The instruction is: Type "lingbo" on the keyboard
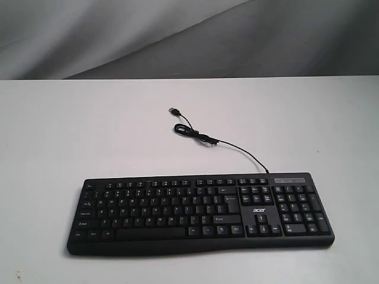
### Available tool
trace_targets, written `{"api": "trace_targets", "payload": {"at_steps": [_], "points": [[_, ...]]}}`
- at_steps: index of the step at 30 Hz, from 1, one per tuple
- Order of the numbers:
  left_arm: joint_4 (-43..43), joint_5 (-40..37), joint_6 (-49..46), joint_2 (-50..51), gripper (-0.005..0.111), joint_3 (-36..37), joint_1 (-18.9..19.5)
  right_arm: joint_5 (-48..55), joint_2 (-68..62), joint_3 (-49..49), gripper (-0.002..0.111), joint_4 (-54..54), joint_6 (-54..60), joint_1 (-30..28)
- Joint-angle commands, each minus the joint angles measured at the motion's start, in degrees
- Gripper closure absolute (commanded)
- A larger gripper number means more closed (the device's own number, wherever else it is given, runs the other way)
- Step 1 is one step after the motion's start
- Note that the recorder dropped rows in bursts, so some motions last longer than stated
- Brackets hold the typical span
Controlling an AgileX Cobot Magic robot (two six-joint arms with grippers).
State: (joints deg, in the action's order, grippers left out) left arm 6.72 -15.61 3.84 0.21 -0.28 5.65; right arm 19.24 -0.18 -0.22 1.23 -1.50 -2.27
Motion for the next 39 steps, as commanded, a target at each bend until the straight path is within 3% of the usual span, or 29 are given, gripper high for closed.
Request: {"api": "trace_targets", "payload": {"at_steps": [1,16,18,22,27,29,32,39], "points": [[0.0,0.5,0.1,-0.2,0.106,0.3,0.1,-0.2,0.2,0.2,0.108,-0.6,0.1,-0.5],[0.0,0.5,0.1,-0.2,0.106,0.3,0.1,-4.3,0.2,0.2,0.108,-0.6,0.1,-0.5],[0.0,0.5,0.1,-0.2,0.106,0.3,0.1,-11.1,0.2,0.2,0.108,-0.6,0.1,-0.5],[0.0,0.5,0.1,-0.2,0.106,0.3,0.1,-35.8,0.2,0.2,0.108,-0.6,0.1,-0.5],[0.0,0.5,0.1,-0.2,0.106,0.3,0.1,-43.9,0.2,0.2,0.108,-0.6,-0.1,-0.5],[0.0,0.5,0.1,-0.2,0.106,0.3,0.1,-47.5,0.2,0.2,0.108,-0.5,-5.6,-0.5],[0.0,0.5,0.1,-0.2,0.106,0.3,0.1,-49.1,0.2,0.2,0.108,-1.7,-26.6,-0.5],[0.0,0.5,0.1,-0.2,0.106,0.3,0.1,-43.6,-1.6,-3.4,0.108,-8.5,-27.8,-0.5]]}}
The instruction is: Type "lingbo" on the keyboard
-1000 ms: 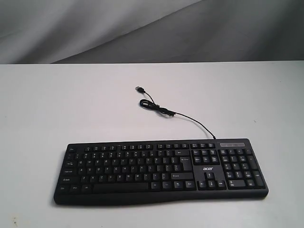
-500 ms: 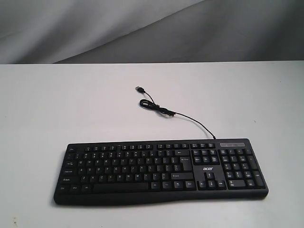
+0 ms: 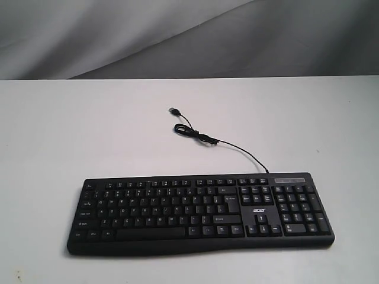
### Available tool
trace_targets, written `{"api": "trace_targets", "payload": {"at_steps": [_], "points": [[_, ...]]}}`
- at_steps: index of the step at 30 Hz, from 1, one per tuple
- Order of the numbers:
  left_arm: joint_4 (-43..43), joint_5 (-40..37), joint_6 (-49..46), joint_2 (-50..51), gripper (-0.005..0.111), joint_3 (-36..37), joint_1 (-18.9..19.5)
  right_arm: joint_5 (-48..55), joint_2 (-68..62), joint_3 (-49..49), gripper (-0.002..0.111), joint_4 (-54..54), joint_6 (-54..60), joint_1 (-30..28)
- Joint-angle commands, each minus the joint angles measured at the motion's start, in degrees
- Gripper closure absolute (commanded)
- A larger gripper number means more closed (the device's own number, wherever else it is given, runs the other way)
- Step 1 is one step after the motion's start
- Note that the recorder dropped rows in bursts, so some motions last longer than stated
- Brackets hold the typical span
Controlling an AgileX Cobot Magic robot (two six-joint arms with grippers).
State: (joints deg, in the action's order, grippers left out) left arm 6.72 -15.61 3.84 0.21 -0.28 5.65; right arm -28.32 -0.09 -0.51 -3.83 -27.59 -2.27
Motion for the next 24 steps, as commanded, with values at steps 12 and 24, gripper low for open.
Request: {"api": "trace_targets", "payload": {"at_steps": [12,24], "points": [[0.0,0.5,0.1,-0.2,0.106,0.3,0.1,21.1,-42.7,-27.0,0.108,-9.8,-1.1,0.5],[0.0,0.5,0.1,-0.2,0.106,0.3,0.1,48.0,-77.9,-51.3,0.108,-21.1,4.4,14.2]]}}
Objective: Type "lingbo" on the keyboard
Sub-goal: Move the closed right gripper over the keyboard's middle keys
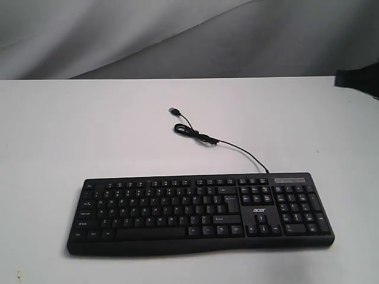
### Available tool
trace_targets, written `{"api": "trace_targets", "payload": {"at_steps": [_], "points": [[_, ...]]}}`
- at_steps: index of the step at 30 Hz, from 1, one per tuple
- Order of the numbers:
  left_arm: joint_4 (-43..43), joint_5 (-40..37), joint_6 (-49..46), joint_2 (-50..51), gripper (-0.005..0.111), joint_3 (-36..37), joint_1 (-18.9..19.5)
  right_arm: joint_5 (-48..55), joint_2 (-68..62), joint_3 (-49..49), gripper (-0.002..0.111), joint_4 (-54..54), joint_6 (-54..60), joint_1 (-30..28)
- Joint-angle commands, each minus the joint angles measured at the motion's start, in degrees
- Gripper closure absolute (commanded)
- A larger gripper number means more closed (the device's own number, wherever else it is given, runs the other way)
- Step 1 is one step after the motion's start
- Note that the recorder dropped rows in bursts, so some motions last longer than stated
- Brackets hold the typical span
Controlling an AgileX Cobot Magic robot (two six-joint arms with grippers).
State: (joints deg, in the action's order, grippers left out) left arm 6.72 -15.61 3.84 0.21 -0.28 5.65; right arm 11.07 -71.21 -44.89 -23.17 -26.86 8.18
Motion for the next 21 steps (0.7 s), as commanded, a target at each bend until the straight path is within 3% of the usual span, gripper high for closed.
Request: {"api": "trace_targets", "payload": {"at_steps": [1,8,16,21], "points": [[0.0,0.5,0.1,-0.2,0.106,0.3,0.1,9.7,-8.1,-8.2,0.108,-1.7,4.7,4.6],[0.0,0.5,0.1,-0.2,0.106,0.3,0.1,15.6,-16.1,-17.8,0.108,4.9,20.2,11.0],[0.0,0.5,0.1,-0.2,0.106,0.3,0.1,16.9,-20.2,-21.9,0.108,43.0,66.5,13.9],[0.0,0.5,0.1,-0.2,0.106,0.3,0.1,24.5,-22.7,-21.9,0.108,61.8,89.8,13.9]]}}
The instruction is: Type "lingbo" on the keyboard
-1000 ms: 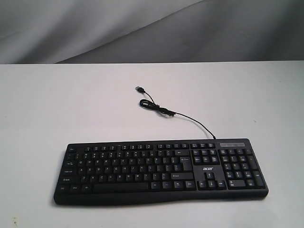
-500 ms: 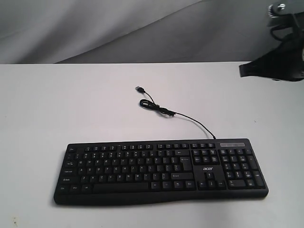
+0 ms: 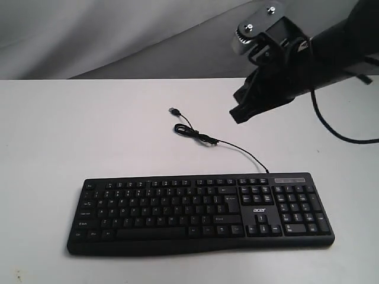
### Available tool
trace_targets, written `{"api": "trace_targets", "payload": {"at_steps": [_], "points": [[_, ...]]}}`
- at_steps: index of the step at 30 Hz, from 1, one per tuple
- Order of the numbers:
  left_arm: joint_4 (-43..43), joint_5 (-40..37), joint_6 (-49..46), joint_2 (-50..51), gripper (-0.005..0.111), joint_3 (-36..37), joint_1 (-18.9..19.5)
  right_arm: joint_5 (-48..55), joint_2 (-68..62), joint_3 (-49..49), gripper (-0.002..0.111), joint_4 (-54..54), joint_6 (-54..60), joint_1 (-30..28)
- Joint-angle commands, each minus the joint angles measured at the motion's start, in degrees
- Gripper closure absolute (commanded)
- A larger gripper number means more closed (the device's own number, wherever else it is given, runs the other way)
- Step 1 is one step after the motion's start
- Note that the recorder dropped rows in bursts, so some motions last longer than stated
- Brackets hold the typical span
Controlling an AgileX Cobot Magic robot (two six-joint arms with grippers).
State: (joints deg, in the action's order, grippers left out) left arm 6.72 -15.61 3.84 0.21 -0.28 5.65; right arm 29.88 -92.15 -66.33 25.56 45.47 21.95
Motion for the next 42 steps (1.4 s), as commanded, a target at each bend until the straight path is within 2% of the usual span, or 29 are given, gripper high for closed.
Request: {"api": "trace_targets", "payload": {"at_steps": [1,6,17,20,25,35,42], "points": [[0.0,0.5,0.1,-0.2,0.106,0.3,0.1,7.1,-2.3,-0.5,0.108,15.4,19.8,0.3],[0.0,0.5,0.1,-0.2,0.106,0.3,0.1,12.7,-6.5,-0.5,0.108,24.3,29.9,0.6],[0.0,0.5,0.1,-0.2,0.106,0.3,0.1,11.6,-15.3,-0.3,0.108,24.9,36.9,9.8],[0.0,0.5,0.1,-0.2,0.106,0.3,0.1,7.4,-17.0,-0.3,0.108,24.5,37.0,11.3],[0.0,0.5,0.1,-0.2,0.106,0.3,0.1,7.6,-17.6,-0.1,0.108,24.3,36.1,12.9],[0.0,0.5,0.1,-0.2,0.106,0.3,0.1,1.6,-19.0,2.2,0.108,22.6,34.7,12.9],[0.0,0.5,0.1,-0.2,0.106,0.3,0.1,0.3,-19.2,2.2,0.108,16.7,28.9,12.9]]}}
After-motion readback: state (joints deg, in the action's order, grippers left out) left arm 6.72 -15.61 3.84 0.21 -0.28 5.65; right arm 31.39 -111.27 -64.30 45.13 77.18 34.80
